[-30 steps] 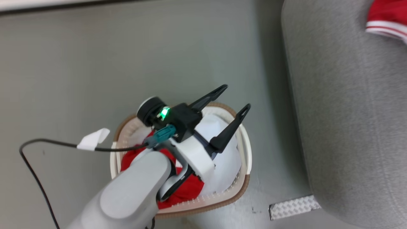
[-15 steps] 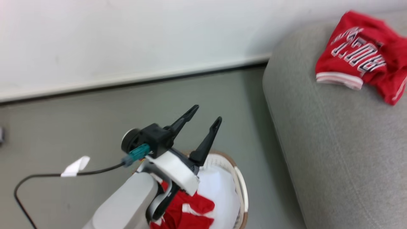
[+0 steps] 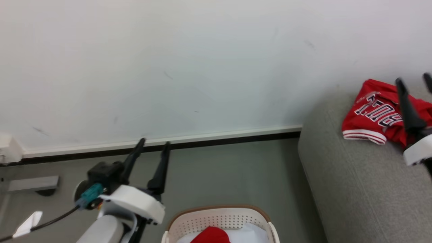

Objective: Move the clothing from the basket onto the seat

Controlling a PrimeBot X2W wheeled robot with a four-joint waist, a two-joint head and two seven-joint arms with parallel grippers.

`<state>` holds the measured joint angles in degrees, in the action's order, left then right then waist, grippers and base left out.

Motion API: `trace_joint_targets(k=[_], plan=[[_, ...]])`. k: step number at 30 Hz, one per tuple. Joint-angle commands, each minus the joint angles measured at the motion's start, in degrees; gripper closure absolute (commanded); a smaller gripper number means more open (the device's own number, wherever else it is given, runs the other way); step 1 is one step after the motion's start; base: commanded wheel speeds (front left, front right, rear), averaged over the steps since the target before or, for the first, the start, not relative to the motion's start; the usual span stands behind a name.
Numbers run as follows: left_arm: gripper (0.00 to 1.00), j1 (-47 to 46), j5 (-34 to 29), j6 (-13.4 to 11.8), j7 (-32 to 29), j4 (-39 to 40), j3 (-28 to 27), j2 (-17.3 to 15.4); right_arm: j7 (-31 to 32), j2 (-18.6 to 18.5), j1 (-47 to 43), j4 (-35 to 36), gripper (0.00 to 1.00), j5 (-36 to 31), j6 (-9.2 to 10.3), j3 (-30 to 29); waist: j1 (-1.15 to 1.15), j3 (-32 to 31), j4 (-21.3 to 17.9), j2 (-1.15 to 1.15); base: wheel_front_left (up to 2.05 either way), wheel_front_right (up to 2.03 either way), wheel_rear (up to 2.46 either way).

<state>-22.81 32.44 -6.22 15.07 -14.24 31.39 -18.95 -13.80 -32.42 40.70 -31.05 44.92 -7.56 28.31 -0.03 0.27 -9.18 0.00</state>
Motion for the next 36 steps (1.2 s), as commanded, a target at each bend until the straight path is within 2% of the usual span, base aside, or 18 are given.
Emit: trace_joint_targets(k=[1, 5, 7, 11, 15, 19, 24, 36], plan=[[0.0, 2.1, 0.4, -0.7, 0.1, 0.7, -1.1, -0.8, -0.6, 1.2, -2.7, 1.1, 0.0, -1.4, 0.15, -1.0, 0.03, -2.0, 2.1, 0.0, 0.0, 0.0, 0.0], [0.0, 6.2, -0.6, -2.4, 0.1, 2.6, -5.2, -1.9, -1.3, 5.0, -10.1, 4.9, 0.0, -6.6, 0.15, -5.5, 0.03, -2.7, 3.7, 0.0, 0.0, 0.0, 0.0], [0.0, 9.8, -1.4, -3.4, 0.1, 4.3, -8.4, -1.7, -1.4, 9.4, -16.7, 7.7, 0.0, -9.4, 0.15, -10.5, 0.03, -3.2, 4.6, 0.0, 0.0, 0.0, 0.0], [0.0, 14.8, -2.6, -4.7, 0.1, 6.5, -13.8, -0.2, -1.4, 15.2, -25.4, 11.0, 0.0, -13.9, 0.15, -15.1, 0.03, -3.7, 5.2, 0.0, 0.0, 0.0, 0.0], [0.0, 19.6, -4.5, -4.5, 0.1, 7.9, -18.6, 2.3, -1.4, 19.4, -30.9, 14.1, 0.0, -18.0, 0.15, -17.3, 0.03, -3.8, 5.3, 0.0, 0.0, 0.0, 0.0], [0.0, 22.7, -6.9, -4.3, 0.1, 8.1, -21.3, 3.5, -1.4, 21.8, -33.7, 15.5, 0.0, -20.3, 0.15, -16.8, 0.03, -3.7, 5.0, 0.0, 0.0, 0.0, 0.0], [0.0, 25.6, -9.5, -2.6, 0.1, 8.2, -24.5, 6.0, -1.4, 24.4, -35.6, 16.2, 0.0, -23.1, 0.15, -18.6, 0.03, -3.5, 4.9, 0.0, 0.0, 0.0, 0.0], [0.0, 24.8, -13.8, 1.2, 0.1, 7.0, -27.7, 10.3, -1.4, 24.7, -34.9, 17.2, 0.0, -25.3, 0.15, -19.5, 0.03, -2.9, 4.6, 0.0, 0.0, 0.0, 0.0]])
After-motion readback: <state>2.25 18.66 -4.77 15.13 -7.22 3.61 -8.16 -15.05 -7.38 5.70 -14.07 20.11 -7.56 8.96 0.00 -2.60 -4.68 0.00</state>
